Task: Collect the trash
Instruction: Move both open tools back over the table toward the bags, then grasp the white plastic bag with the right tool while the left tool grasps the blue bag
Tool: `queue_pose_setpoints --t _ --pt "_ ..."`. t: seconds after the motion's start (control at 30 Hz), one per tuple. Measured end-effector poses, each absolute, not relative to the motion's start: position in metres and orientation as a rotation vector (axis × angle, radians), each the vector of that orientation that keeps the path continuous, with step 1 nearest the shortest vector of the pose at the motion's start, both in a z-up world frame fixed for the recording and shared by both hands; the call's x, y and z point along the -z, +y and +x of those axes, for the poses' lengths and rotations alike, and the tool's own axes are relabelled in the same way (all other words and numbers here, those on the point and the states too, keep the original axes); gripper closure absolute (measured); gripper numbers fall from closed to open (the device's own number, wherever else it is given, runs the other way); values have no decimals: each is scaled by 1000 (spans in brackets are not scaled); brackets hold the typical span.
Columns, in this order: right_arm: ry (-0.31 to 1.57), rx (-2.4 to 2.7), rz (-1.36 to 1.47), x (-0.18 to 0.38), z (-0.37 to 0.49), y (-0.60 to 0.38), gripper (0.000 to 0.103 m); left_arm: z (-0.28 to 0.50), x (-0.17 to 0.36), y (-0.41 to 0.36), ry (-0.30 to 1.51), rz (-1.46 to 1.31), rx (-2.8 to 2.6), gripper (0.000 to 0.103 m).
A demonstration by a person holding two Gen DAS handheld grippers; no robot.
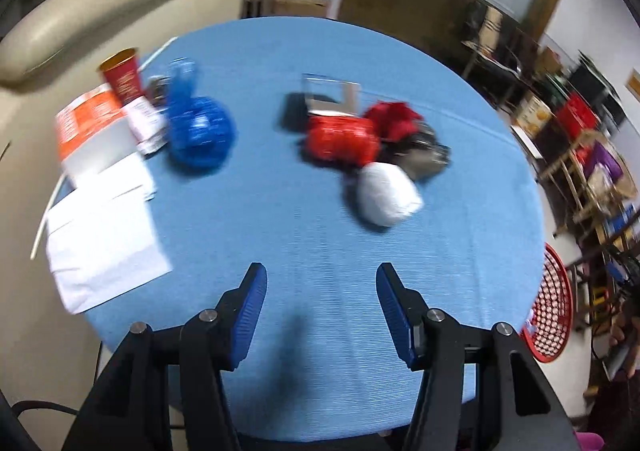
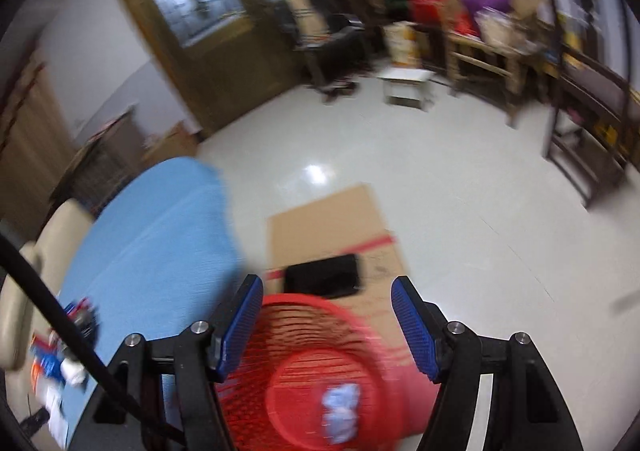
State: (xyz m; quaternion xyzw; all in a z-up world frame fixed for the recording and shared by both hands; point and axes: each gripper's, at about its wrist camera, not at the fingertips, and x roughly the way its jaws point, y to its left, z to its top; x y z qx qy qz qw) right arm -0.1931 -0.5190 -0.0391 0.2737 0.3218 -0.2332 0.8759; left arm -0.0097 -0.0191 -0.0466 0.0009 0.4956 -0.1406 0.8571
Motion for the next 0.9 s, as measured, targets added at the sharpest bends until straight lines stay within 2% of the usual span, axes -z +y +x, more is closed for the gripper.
queue_pose_setpoints --t 0.23,0.47,0.9 --pt "752 162 478 26 -121 -421 32 0 41 32 1006 -62 191 45" --pt "852 -136 384 32 -53 -309 32 47 29 62 971 -102 109 45" --pt "981 -334 327 68 28 -188 32 121 24 47 974 -73 53 44"
